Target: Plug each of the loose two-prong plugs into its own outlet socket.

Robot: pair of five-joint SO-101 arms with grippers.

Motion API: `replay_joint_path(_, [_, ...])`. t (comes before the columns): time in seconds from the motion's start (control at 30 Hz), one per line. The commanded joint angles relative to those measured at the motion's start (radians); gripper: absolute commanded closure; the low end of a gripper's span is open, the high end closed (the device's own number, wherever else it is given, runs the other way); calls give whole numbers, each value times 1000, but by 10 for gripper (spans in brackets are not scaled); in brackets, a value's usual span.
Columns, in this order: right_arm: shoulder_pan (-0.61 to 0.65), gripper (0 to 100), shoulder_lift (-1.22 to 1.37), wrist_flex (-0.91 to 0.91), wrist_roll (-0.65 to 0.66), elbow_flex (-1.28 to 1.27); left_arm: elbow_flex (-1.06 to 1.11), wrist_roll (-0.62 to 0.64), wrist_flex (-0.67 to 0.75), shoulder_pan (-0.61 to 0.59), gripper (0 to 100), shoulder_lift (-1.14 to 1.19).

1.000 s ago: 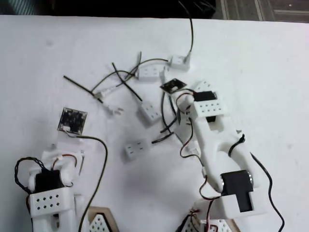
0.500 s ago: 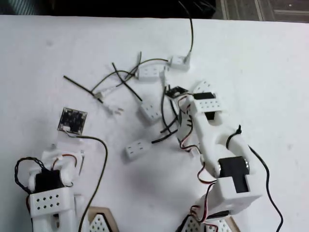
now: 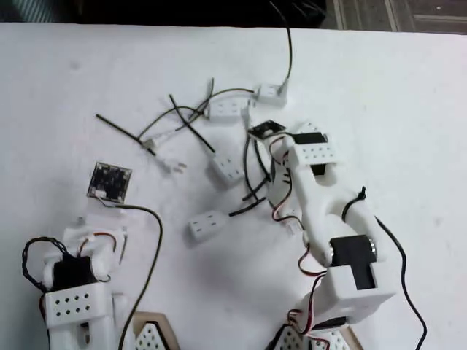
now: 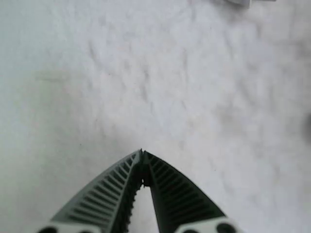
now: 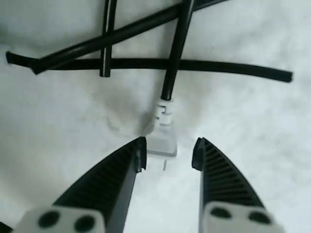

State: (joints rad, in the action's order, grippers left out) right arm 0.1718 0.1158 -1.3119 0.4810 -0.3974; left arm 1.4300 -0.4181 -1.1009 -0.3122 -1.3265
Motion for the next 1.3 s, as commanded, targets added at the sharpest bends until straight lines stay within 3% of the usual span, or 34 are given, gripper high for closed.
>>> replay_joint_path(0.0, [-21,836,13,4,-2,35,0,-11,3,-2,976,-13])
replay_joint_path(0.33, [-12,837,120,73,-3,29,0,-11,3,-2,976,-13])
replay_joint_path(0.47, [39,838,124,71,-77,29,0,-11,3,-2,976,-13])
replay_joint_path(0.8, [96,982,116,38,-101,34,0,-11,3,-2,976,-13])
replay_joint_path(1.13, [94,947,122,2,-100,60,0,-11,3,-2,976,-13])
replay_joint_path(1.27, [94,908,125,-113,-94,140,0,-11,3,-2,976,-13])
